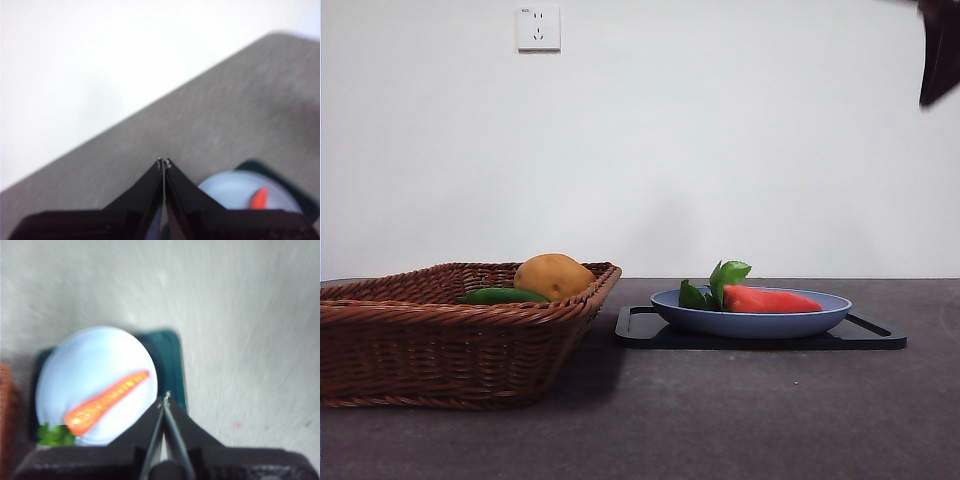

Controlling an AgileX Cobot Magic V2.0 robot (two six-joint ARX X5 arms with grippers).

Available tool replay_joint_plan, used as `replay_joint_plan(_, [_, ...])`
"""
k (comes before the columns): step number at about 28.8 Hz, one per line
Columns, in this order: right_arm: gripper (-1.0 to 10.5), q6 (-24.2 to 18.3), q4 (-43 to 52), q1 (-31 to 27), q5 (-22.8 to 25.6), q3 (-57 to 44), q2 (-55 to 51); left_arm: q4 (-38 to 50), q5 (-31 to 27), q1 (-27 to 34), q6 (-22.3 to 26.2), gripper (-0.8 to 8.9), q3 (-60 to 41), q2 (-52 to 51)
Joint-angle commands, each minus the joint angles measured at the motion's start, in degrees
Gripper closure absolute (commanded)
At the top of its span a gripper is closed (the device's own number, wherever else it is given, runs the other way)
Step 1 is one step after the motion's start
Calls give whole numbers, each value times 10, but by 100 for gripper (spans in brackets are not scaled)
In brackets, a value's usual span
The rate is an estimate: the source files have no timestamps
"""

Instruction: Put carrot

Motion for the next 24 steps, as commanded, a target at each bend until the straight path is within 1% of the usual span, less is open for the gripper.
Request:
replay_joint_plan(1, [943,-15,3,23,14,-7,-45,-32,-2,22,-7,807,12,-18])
replay_joint_plan(3, [943,-29,3,45,14,-12,-82,-53,4,38,-2,807,11,-40])
replay_joint_plan(9, [943,-58,4,114,16,-18,-175,-97,76,84,10,807,10,-121])
replay_joint_plan(14, [943,-61,3,148,16,-21,-239,-153,103,99,27,807,10,-188])
replay_joint_plan(19, [943,-61,10,168,17,-30,-281,-195,103,99,30,807,5,-243])
replay_joint_plan(24, [943,-61,38,177,16,-83,-321,-177,103,99,29,807,-55,-307])
